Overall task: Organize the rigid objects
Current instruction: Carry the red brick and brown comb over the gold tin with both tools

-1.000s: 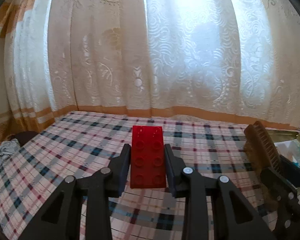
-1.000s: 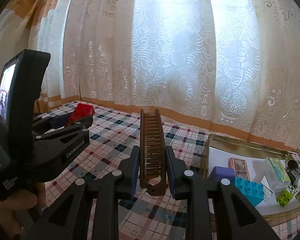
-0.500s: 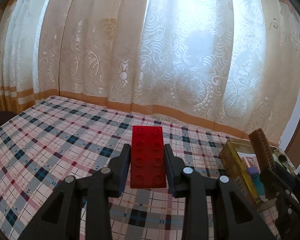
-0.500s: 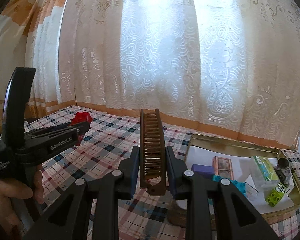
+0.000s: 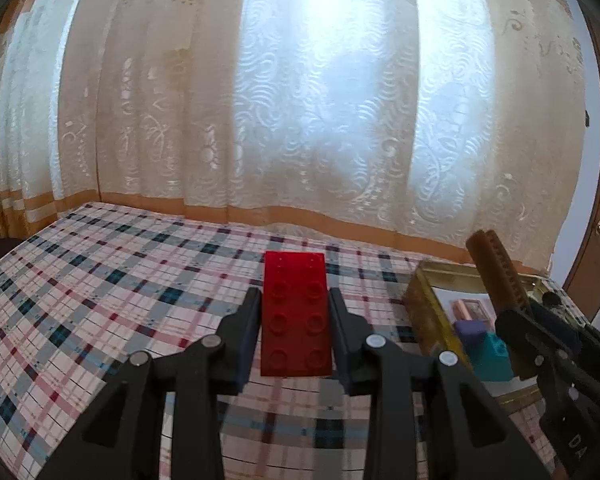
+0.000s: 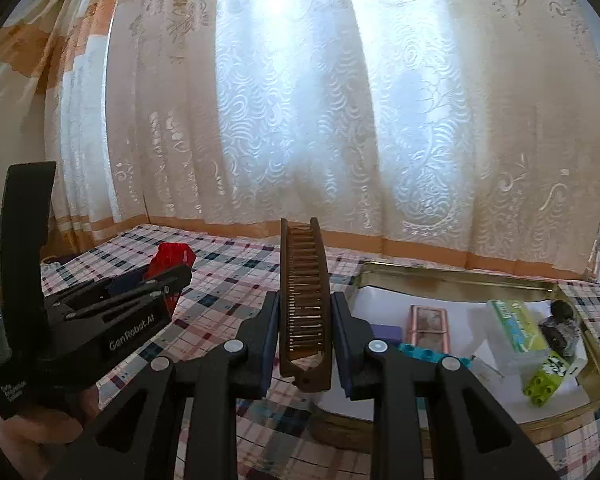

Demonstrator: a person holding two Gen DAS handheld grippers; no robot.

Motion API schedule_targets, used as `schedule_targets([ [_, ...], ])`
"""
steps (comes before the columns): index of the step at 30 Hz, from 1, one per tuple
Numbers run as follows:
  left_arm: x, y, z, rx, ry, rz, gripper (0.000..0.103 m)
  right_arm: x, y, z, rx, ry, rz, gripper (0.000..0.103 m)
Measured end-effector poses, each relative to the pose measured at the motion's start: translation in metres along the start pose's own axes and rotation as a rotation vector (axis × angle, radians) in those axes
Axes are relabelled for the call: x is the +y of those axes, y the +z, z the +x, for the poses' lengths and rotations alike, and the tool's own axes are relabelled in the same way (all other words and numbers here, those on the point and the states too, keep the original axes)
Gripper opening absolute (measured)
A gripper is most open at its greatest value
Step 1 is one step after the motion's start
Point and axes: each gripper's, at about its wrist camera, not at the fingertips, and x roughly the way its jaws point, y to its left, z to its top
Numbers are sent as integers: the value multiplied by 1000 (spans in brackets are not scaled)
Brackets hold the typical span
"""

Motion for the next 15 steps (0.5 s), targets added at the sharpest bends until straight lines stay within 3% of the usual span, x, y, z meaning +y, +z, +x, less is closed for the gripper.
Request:
schedule_targets([
  [15, -42, -1, 1, -4, -23, 50, 32, -31, 1, -12, -23, -40, 23, 28],
])
